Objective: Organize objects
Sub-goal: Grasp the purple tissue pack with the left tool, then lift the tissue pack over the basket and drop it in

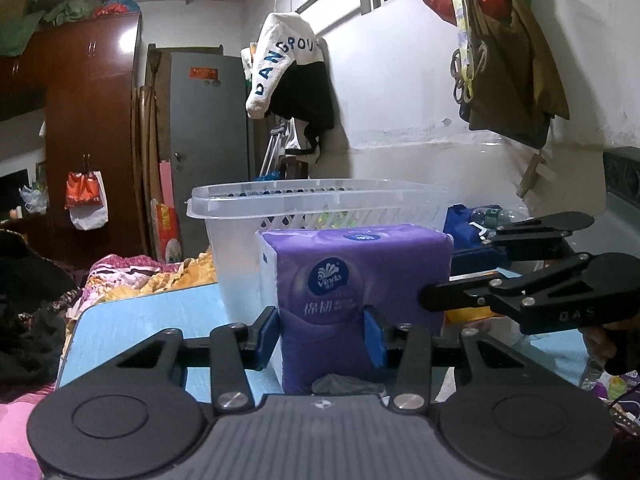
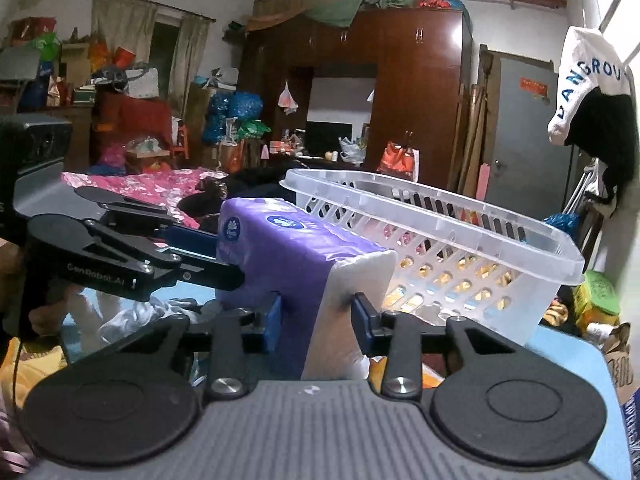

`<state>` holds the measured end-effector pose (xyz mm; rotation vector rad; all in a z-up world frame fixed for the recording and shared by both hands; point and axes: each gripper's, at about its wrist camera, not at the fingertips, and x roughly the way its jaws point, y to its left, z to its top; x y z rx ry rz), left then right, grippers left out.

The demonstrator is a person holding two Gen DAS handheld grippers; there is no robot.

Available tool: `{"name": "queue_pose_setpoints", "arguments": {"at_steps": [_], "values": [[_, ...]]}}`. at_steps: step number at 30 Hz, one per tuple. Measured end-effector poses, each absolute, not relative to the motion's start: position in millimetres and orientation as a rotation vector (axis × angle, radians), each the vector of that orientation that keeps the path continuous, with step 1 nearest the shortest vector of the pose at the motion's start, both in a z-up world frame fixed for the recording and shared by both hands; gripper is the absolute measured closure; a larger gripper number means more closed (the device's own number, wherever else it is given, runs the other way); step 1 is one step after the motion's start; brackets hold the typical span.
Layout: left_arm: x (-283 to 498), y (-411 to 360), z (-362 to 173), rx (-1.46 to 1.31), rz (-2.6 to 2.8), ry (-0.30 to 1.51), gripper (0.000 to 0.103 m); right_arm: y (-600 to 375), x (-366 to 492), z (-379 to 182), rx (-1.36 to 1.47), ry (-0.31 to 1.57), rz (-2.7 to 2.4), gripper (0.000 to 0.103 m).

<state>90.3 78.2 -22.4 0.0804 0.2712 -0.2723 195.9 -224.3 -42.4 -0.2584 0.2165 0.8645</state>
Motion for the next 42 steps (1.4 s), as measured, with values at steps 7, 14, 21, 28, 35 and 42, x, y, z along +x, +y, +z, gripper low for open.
{"name": "queue_pose_setpoints", "arguments": {"at_steps": [7, 14, 21, 28, 35, 42], "values": [[75, 73, -13, 0.09, -0.253, 0.202, 0.054, -228, 191, -38, -0.25, 0.171, 0.858, 0.062], [55, 59, 16, 0.094, -0.241, 0.121, 0.054, -243, 186, -17, -0.209, 0.103, 0.866, 0.062], [73, 37, 52, 0.108, -0.231, 0.074, 0.054, -252, 204, 17, -0.218, 0.065, 0.83, 0.062], [125, 27, 86, 0.088, -0.235, 0.107, 0.054, -252, 243, 52, -0.213, 0.076, 0.803, 0.062], [166, 26, 88, 0.079, -0.221, 0.173, 0.054, -243, 275, 49, -0.225, 0.132, 0.77, 0.062], [216, 27, 78, 0.065, -0.177, 0.318, 0.053, -232, 305, 28, -0.203, 0.245, 0.739, 0.062]]}}
